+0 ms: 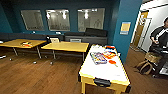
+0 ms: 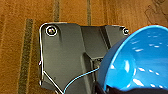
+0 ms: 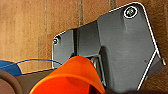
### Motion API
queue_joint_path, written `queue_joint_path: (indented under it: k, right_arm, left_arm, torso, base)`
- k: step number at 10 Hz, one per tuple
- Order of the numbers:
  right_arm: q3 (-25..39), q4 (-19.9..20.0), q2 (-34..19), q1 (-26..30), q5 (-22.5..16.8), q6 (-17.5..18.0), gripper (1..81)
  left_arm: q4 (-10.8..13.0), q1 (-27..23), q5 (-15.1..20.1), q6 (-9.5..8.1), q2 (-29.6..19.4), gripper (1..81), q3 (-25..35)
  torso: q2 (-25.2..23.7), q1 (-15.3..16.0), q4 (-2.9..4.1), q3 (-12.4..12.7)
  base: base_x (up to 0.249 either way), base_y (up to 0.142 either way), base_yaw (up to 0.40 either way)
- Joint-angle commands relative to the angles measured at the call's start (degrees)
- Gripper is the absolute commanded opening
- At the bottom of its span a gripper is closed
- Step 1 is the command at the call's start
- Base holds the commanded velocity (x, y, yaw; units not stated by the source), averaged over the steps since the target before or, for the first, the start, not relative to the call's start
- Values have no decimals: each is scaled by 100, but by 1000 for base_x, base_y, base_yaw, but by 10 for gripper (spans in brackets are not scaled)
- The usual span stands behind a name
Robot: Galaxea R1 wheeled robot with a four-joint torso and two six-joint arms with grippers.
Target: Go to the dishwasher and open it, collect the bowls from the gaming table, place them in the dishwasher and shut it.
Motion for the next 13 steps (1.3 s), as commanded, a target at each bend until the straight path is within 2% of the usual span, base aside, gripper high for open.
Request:
queue_joint_path:
  k: [1, 6, 13]
  right_arm:
    - [-159, -133, 27, 181, -96, 18, 10]
    - [-185, -177, 44, 172, -87, 9, 10]
    - [-282, -185, 123, 163, -78, 9, 10]
  left_arm:
    - [27, -200, -179, -2, -165, 10, 24]
    - [19, -200, -329, -10, -191, 10, 24]
    - [45, -200, -267, -10, -130, 10, 24]
  torso:
    - [0, 1, 0, 0]
    - [0, 1, 0, 2]
    - [0, 1, 0, 2]
  base:
    - [0, 0, 0]
    - [0, 0, -37]
    - [0, 0, -177]
